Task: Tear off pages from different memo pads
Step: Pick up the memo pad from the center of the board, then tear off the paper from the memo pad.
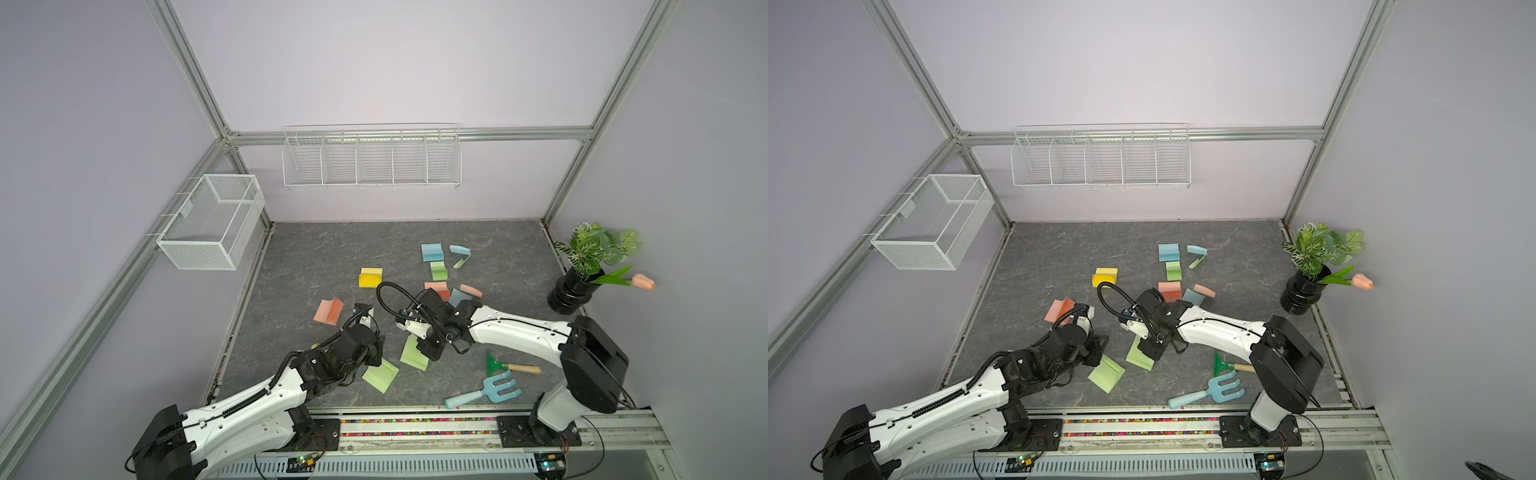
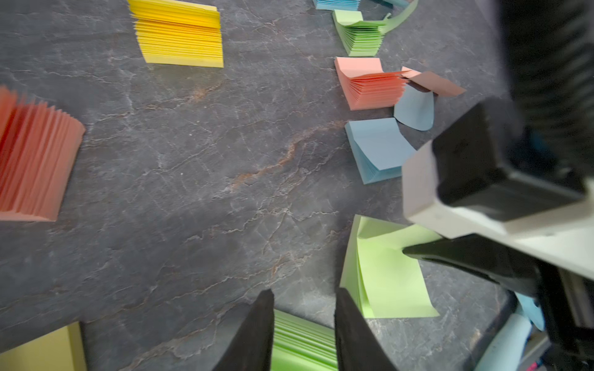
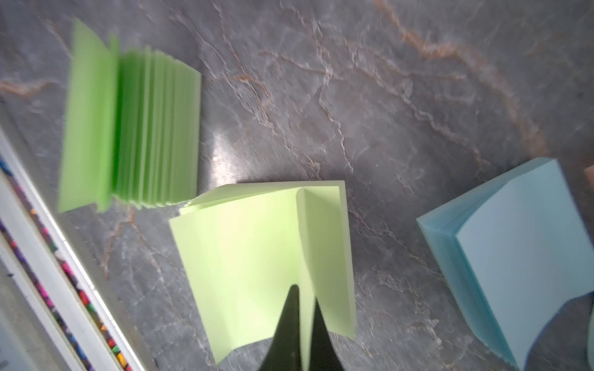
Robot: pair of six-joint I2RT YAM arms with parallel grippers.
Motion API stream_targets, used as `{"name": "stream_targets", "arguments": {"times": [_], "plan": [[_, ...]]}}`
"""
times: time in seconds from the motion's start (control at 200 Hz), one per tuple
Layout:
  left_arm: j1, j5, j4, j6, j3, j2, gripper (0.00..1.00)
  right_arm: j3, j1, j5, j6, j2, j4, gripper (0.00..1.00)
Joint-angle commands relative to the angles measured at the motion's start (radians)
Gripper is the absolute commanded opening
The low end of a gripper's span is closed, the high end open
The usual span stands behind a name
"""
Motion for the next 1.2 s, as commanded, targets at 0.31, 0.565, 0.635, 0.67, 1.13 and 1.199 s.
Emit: {"name": "stream_targets", "arguments": {"times": [0.31, 0.565, 0.635, 0.67, 1.13, 1.199], "plan": [[0.002, 0.331, 0.136, 0.144, -0.019, -0.106, 0.57, 0.010, -0.004, -0.146, -0.343, -0.293, 0.009, 0.07], [0.002, 0.476, 0.201, 0.178, -0.044, -0.148, 0.71, 0.005, -0.004, -0.292, -0.472, -0.358, -0.050, 0.07], [0.002, 0.479, 0.202, 0.180, -0.042, -0.148, 0.70, -0.004, -0.004, -0.333, -0.486, -0.381, -0.045, 0.06], [0.001, 0.484, 0.205, 0.180, -0.041, -0.148, 0.68, -0.010, -0.003, -0.344, -0.490, -0.393, -0.038, 0.06], [0.002, 0.318, 0.147, 0.136, -0.034, -0.179, 0.00, -0.087, -0.004, -0.190, -0.467, -0.528, 0.067, 0.07], [0.003, 0.245, 0.109, 0.117, -0.028, -0.184, 0.00, -0.098, -0.005, -0.142, -0.456, -0.555, 0.101, 0.07]]}}
